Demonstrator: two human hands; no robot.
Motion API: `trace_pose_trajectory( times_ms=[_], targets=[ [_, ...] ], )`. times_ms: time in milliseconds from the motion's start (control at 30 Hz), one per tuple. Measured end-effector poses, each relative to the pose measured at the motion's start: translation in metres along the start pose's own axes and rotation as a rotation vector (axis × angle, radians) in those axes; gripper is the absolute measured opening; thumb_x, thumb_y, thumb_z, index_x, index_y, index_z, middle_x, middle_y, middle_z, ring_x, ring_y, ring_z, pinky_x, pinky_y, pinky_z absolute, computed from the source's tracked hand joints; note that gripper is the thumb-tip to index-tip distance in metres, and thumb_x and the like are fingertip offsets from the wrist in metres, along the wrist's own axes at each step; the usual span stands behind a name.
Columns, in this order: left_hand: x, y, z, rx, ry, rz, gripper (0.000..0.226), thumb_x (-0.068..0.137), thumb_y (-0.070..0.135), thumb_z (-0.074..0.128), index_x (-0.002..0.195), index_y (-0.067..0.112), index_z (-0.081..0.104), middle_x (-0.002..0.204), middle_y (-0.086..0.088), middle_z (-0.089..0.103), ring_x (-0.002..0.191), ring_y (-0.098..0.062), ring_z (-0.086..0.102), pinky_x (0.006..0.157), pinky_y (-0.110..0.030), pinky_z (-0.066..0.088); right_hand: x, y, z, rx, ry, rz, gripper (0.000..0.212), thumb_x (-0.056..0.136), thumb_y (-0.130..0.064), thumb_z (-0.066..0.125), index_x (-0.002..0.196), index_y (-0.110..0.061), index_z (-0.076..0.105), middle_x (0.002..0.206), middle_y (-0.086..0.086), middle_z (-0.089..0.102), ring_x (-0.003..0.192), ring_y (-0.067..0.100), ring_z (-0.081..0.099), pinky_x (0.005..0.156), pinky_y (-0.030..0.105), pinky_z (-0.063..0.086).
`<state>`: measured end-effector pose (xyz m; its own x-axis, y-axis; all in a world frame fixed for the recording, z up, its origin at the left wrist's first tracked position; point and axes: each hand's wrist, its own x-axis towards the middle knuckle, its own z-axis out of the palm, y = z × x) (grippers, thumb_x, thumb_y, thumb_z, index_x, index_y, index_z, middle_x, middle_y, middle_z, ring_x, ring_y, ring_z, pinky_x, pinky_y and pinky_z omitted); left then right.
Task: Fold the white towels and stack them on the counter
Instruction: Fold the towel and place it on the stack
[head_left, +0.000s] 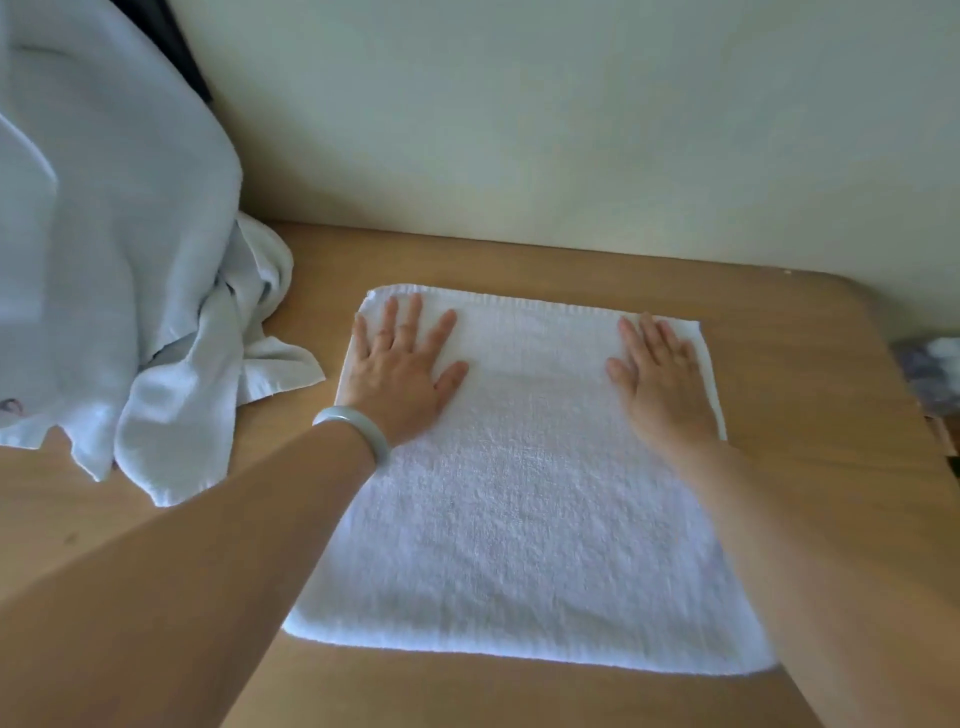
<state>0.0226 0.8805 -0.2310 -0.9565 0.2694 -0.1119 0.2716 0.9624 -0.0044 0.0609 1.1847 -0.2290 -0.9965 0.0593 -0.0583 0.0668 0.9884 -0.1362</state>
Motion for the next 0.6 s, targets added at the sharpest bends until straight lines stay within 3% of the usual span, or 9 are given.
trace_pose_trajectory(
  times_ms=[100,200,267,367,433,533,600],
  targets=[
    [-0.002,0.001,-0.001,-0.03,-0.005,-0.066,0.074,0.091,0.069,-0.002,0.154,0.033,-0.011,0.163,-0.008,-0.014,0.149,-0.031,-0.018,0.118,-0.06,-0.002,0.002,0.034,-0.012,0.0,-0.073,0.157,0.074,0.094,-0.062,0.001,0.155,-0.02,-0.002,0.162,-0.001,-0.009,0.149,0.017,-0.011,0.121,0.042,-0.003],
    [-0.006,0.01,-0.013,-0.079,-0.046,-0.085,0.075,0.093,0.067,0.003,0.155,0.028,-0.011,0.163,-0.009,-0.016,0.148,-0.031,-0.018,0.119,-0.058,-0.005,-0.005,0.007,-0.019,-0.113,-0.037,0.201,0.069,0.099,-0.051,0.009,0.154,-0.011,-0.001,0.163,0.007,-0.006,0.149,0.023,-0.01,0.12,0.046,-0.004],
    [-0.021,0.029,-0.017,-0.107,0.027,-0.009,0.072,0.095,0.064,0.004,0.156,0.027,-0.008,0.163,-0.006,-0.015,0.149,-0.029,-0.018,0.12,-0.055,-0.006,-0.024,-0.04,-0.016,-0.078,0.06,0.062,0.068,0.1,-0.051,0.009,0.154,-0.01,0.005,0.162,0.009,-0.001,0.149,0.026,-0.006,0.12,0.049,-0.005],
    [-0.061,0.038,-0.006,-0.138,0.053,0.078,0.066,0.095,0.063,0.002,0.155,0.036,-0.007,0.163,0.002,-0.013,0.149,-0.025,-0.016,0.12,-0.055,-0.006,-0.07,-0.074,0.004,-0.009,0.03,-0.104,0.07,0.097,-0.056,0.0,0.154,-0.018,0.011,0.162,0.005,0.004,0.15,0.024,-0.001,0.121,0.05,0.001],
    [-0.077,0.016,0.004,-0.144,0.053,-0.046,0.064,0.096,0.061,0.003,0.155,0.037,-0.006,0.164,0.002,-0.01,0.151,-0.023,-0.011,0.12,-0.054,-0.004,-0.087,-0.041,0.013,-0.006,0.014,0.052,0.071,0.095,-0.056,-0.002,0.155,-0.019,0.002,0.162,0.002,-0.004,0.149,0.019,-0.007,0.122,0.043,-0.002],
    [-0.085,-0.016,0.005,-0.204,0.003,-0.241,0.069,0.095,0.061,0.0,0.156,0.031,-0.003,0.165,-0.005,-0.007,0.151,-0.024,-0.006,0.122,-0.05,-0.001,-0.103,0.018,0.003,0.031,0.007,0.427,0.078,0.095,-0.059,0.005,0.154,-0.008,0.003,0.162,0.01,0.003,0.15,0.023,0.002,0.121,0.044,0.003],
    [-0.096,0.001,-0.001,-0.208,0.062,-0.239,0.07,0.097,0.058,0.001,0.157,0.022,0.002,0.164,-0.011,-0.004,0.151,-0.027,-0.006,0.122,-0.05,0.001,-0.113,0.016,-0.009,0.018,0.011,0.538,0.075,0.099,-0.053,0.013,0.153,-0.002,0.002,0.161,0.015,0.003,0.149,0.026,-0.001,0.12,0.047,0.0]
  ],
)
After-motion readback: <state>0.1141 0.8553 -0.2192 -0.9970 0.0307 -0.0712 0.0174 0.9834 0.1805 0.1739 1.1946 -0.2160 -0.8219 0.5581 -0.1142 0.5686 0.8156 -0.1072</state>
